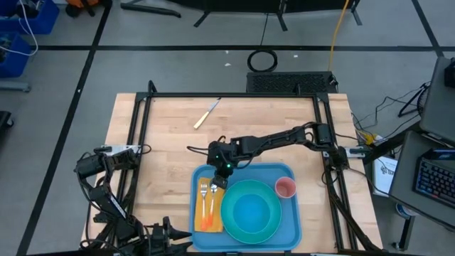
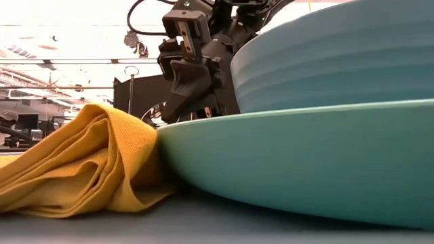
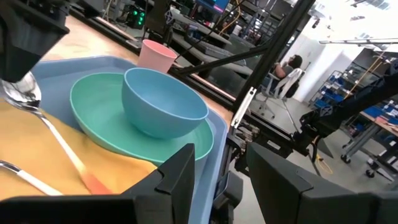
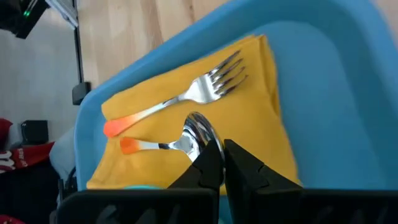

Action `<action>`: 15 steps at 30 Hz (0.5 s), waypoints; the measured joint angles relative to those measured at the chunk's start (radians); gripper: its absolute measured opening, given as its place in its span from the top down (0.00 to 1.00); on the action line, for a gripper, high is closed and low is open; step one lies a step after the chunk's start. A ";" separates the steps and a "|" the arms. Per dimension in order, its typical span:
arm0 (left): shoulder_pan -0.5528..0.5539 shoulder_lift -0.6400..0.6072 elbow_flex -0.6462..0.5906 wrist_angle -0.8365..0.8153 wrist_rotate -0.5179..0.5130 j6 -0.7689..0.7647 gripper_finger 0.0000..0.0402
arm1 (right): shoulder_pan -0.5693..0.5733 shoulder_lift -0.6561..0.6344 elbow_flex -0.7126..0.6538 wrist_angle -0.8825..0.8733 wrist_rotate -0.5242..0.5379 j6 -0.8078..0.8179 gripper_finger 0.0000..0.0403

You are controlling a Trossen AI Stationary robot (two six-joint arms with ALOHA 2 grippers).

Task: Set up tray
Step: Put the orange spoon on top of the yellow table napkin to the right of the orange fork

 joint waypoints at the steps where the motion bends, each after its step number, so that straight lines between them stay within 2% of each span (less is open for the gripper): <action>1: 0.000 0.000 0.000 -0.002 0.000 -0.002 0.63 | -0.004 -0.003 0.000 0.001 -0.001 0.000 1.00; 15: 0.000 0.000 0.000 -0.009 0.001 -0.002 0.63 | -0.035 -0.007 0.000 -0.011 -0.028 -0.002 1.00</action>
